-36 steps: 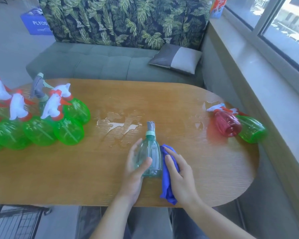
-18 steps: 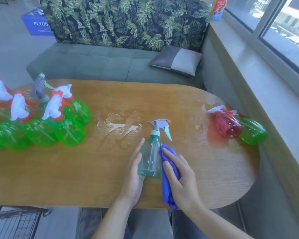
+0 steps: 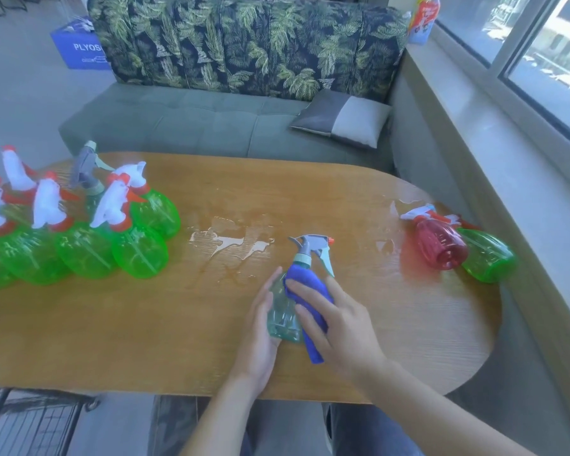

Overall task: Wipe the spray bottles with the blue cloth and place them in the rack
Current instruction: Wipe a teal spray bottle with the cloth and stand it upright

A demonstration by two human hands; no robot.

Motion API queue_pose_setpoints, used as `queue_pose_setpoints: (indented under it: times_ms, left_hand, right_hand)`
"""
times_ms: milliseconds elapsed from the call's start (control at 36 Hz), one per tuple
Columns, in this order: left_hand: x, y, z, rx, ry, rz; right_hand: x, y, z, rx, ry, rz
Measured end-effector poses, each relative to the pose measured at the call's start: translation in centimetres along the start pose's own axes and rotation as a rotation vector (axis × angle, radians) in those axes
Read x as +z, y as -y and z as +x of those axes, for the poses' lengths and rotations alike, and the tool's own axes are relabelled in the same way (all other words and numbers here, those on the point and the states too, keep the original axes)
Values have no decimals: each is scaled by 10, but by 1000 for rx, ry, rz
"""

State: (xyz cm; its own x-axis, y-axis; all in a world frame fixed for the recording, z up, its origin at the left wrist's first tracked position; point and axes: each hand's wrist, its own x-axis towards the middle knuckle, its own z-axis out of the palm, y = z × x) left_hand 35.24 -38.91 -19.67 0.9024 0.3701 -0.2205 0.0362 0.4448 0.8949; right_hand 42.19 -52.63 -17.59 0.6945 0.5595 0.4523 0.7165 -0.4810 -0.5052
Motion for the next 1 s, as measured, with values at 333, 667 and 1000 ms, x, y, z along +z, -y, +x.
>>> queue_pose_setpoints:
  times_ms: [333, 667, 1000]
  left_hand:
    - [-3, 1, 0, 48, 16, 76]
    - [-1, 2, 4, -12, 20, 22]
    - [-3, 1, 2, 45, 12, 58]
  right_hand:
    - [-19, -11, -15, -522, 123, -172]
    - [2, -1, 11, 211, 14, 176]
    - [-18, -8, -18, -488, 124, -197]
